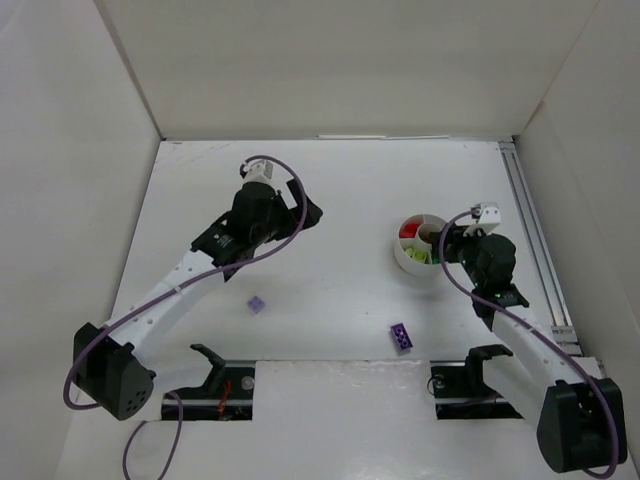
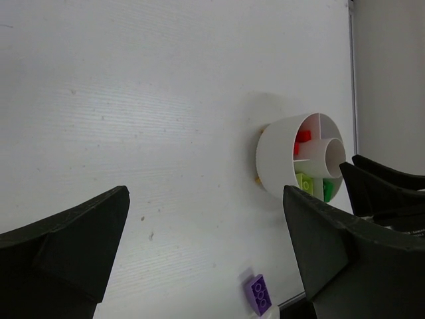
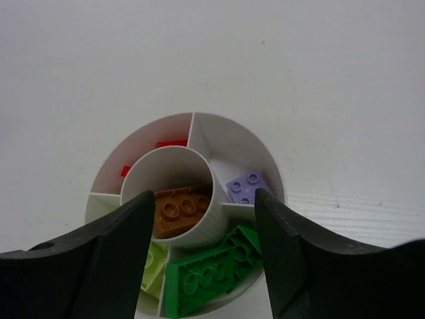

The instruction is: Sort the legos into containers by color

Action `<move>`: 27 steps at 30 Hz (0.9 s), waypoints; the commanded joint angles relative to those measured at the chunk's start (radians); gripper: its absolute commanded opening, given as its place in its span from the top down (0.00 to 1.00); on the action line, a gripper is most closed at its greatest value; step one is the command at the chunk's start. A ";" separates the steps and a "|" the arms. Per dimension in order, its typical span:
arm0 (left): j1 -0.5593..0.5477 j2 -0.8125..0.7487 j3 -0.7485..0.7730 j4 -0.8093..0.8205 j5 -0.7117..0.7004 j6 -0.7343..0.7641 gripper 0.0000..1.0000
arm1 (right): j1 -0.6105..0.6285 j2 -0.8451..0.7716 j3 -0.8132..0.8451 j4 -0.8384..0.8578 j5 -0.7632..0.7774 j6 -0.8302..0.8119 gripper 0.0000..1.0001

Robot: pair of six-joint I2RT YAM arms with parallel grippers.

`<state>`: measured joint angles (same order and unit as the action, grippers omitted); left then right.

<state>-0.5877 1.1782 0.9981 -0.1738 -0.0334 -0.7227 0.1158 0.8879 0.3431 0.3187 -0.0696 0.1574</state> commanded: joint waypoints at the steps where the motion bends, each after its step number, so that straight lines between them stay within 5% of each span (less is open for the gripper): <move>1: -0.001 -0.049 -0.003 -0.073 -0.042 -0.036 0.00 | -0.010 -0.044 0.006 0.056 -0.068 -0.002 0.33; 6: -0.001 -0.060 -0.032 -0.214 -0.091 -0.105 0.00 | -0.010 -0.182 0.062 -0.154 -0.093 -0.045 0.17; 7: -0.001 -0.069 -0.042 -0.233 -0.103 -0.125 0.00 | -0.010 -0.199 0.071 -0.185 -0.107 -0.059 0.01; 14: 0.008 -0.130 -0.162 -0.352 -0.103 -0.279 0.00 | 0.223 -0.230 0.220 -0.515 0.049 -0.139 0.00; 18: 0.008 -0.140 -0.184 -0.487 -0.143 -0.380 0.00 | 0.486 -0.140 0.298 -0.668 0.180 -0.059 0.00; 27: 0.008 -0.175 -0.262 -0.518 -0.111 -0.446 0.00 | 0.781 0.163 0.335 -0.898 0.280 0.217 0.03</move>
<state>-0.5865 1.0569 0.7448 -0.6495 -0.1379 -1.1297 0.8421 1.0359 0.6621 -0.4431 0.1299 0.2527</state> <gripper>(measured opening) 0.997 0.970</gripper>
